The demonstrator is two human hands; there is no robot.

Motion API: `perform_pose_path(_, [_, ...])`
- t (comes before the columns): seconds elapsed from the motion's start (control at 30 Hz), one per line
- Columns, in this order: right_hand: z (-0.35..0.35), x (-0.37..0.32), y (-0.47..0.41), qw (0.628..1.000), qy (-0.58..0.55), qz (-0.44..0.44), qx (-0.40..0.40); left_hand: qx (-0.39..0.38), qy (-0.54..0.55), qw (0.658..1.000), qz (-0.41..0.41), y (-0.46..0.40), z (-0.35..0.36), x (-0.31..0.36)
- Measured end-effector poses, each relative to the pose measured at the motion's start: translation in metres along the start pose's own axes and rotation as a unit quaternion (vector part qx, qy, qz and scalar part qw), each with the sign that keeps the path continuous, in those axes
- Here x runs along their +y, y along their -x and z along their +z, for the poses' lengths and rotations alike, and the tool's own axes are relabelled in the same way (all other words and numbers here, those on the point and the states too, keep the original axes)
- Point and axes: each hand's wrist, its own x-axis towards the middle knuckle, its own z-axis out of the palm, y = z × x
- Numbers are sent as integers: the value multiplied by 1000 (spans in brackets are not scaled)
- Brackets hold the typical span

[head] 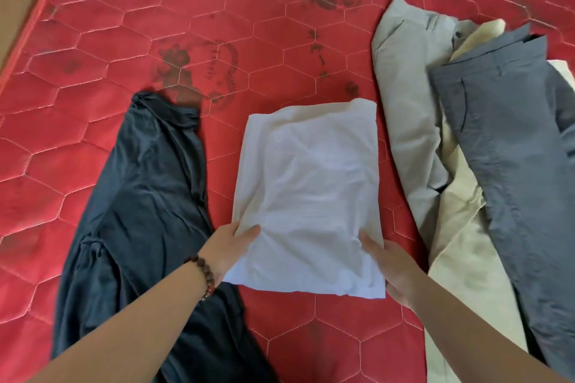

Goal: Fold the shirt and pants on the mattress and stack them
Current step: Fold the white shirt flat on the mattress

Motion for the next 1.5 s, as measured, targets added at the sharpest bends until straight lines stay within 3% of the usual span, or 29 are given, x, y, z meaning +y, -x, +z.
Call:
perform_pose_path(0.23, [2,-6,-4,992,101,-39,64,9,-41,999,-34,13,-5,-7])
perform_pose_path(0.37, [0,-46,-25,978,69,-157,119,21,-75,995,64,-10,-12,26])
perform_pose_path(0.53, [17,-82,-50,974,7,-219,51,48,-46,991,120,-34,5,50])
perform_pose_path(0.63, [20,-91,-55,957,23,-269,106,85,11,985,150,-32,2,47])
perform_pose_path(0.73, [19,-86,-62,963,76,-236,107,121,-4,984,132,-33,3,40])
perform_pose_path(0.9, [16,-92,-66,933,113,-258,226,152,51,981,110,-38,1,52])
perform_pose_path(0.97, [16,-97,-66,943,125,-232,205,170,83,979,73,-39,1,54])
perform_pose_path(1.03, [11,-94,-70,963,163,-138,163,185,117,976,19,-37,1,54])
perform_pose_path(1.1, [8,-99,-70,959,196,-113,172,190,118,975,8,-38,0,54])
perform_pose_path(1.3, [19,-110,-71,968,57,-168,175,161,89,982,43,-40,0,72])
perform_pose_path(1.4, [16,-114,-79,953,60,-234,182,173,84,977,88,-44,-4,77])
perform_pose_path(1.5, [16,-115,-83,942,92,-253,201,233,37,965,112,-46,-3,78])
